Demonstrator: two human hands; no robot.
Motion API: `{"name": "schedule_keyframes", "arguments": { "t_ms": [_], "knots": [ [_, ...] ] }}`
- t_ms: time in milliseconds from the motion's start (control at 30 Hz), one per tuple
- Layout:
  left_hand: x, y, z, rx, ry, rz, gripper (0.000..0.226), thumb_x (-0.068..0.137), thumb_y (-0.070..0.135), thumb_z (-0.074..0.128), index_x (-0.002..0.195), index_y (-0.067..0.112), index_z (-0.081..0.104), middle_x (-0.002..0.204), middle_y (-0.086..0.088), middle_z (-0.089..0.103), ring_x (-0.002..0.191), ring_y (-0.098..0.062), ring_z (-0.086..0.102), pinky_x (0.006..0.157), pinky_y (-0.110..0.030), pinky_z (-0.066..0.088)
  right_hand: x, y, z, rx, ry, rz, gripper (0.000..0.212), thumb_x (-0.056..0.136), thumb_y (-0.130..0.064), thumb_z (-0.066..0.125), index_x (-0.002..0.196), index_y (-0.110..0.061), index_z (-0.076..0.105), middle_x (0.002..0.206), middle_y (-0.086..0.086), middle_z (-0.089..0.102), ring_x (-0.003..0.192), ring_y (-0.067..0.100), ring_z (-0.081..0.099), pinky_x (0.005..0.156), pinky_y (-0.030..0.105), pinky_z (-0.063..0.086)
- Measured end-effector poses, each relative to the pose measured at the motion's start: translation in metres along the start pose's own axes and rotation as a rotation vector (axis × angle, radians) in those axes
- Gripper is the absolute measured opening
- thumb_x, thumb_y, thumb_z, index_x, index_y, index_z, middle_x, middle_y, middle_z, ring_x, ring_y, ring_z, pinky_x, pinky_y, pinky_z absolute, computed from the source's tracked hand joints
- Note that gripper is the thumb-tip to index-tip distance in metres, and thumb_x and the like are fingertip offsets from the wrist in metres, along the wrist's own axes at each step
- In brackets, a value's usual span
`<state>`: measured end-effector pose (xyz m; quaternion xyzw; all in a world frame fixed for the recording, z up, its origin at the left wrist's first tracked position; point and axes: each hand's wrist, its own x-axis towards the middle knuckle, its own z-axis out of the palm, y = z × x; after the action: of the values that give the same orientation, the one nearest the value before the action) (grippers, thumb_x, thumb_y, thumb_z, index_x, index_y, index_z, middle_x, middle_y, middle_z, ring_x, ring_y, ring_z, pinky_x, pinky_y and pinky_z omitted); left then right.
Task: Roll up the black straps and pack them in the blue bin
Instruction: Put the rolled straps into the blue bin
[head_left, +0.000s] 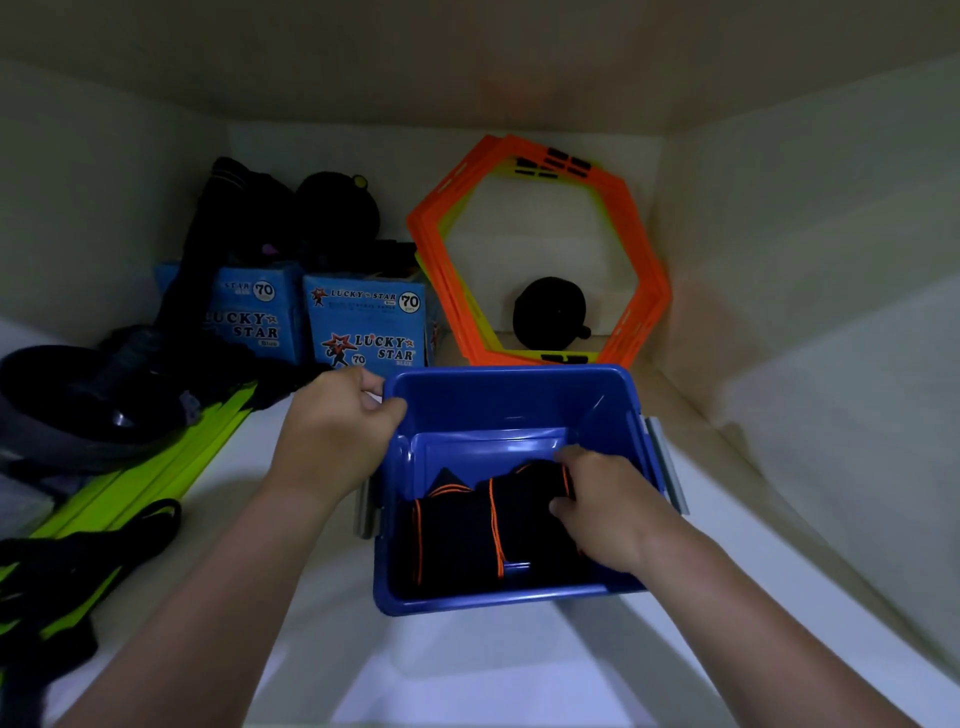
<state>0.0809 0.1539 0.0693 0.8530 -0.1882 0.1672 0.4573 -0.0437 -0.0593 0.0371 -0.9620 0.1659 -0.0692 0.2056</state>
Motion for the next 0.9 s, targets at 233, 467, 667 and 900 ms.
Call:
{"name": "schedule_keyframes", "arguments": {
  "t_ms": [233,467,667,900],
  "knots": [
    [-0.001,-0.004,-0.001,-0.02,-0.02,0.03,0.003,0.088,0.02,0.066,0.085,0.019,0.067,0.063,-0.002,0.07,0.07,-0.014,0.067,0.064,-0.03,0.051,0.012,-0.014,0.009,-0.351,-0.224,0.068,0.016,0.094,-0.009,0.05,0.103,-0.008,0.063,0.109,0.013,0.068,0.091,0.028,0.065,0.073,0.031,0.047],
    [0.003,-0.01,0.001,-0.039,-0.018,0.027,0.005,0.088,0.023,0.067,0.088,0.018,0.069,0.069,0.0,0.072,0.072,-0.013,0.068,0.068,-0.035,0.055,0.009,-0.018,0.001,-0.326,-0.019,-0.046,0.019,0.09,-0.011,0.053,0.106,-0.012,0.062,0.106,0.014,0.07,0.096,0.033,0.067,0.071,0.032,0.048],
    [0.013,-0.021,0.01,-0.111,-0.063,-0.014,0.009,0.091,0.025,0.066,0.092,0.017,0.068,0.073,0.001,0.073,0.077,-0.016,0.07,0.075,-0.041,0.058,-0.001,0.021,-0.033,-0.103,0.651,-0.218,0.037,0.083,-0.031,0.066,0.119,-0.023,0.068,0.113,0.006,0.068,0.107,0.032,0.061,0.087,0.037,0.052],
    [0.04,-0.029,0.026,-0.237,-0.253,-0.159,0.013,0.095,0.023,0.064,0.099,0.012,0.071,0.09,-0.003,0.076,0.091,-0.019,0.072,0.08,-0.032,0.057,0.016,0.067,-0.025,0.729,0.288,0.217,0.045,0.087,-0.02,0.073,0.13,-0.012,0.061,0.092,0.005,0.077,0.079,0.028,0.075,0.074,0.048,0.061]
  ]
}}
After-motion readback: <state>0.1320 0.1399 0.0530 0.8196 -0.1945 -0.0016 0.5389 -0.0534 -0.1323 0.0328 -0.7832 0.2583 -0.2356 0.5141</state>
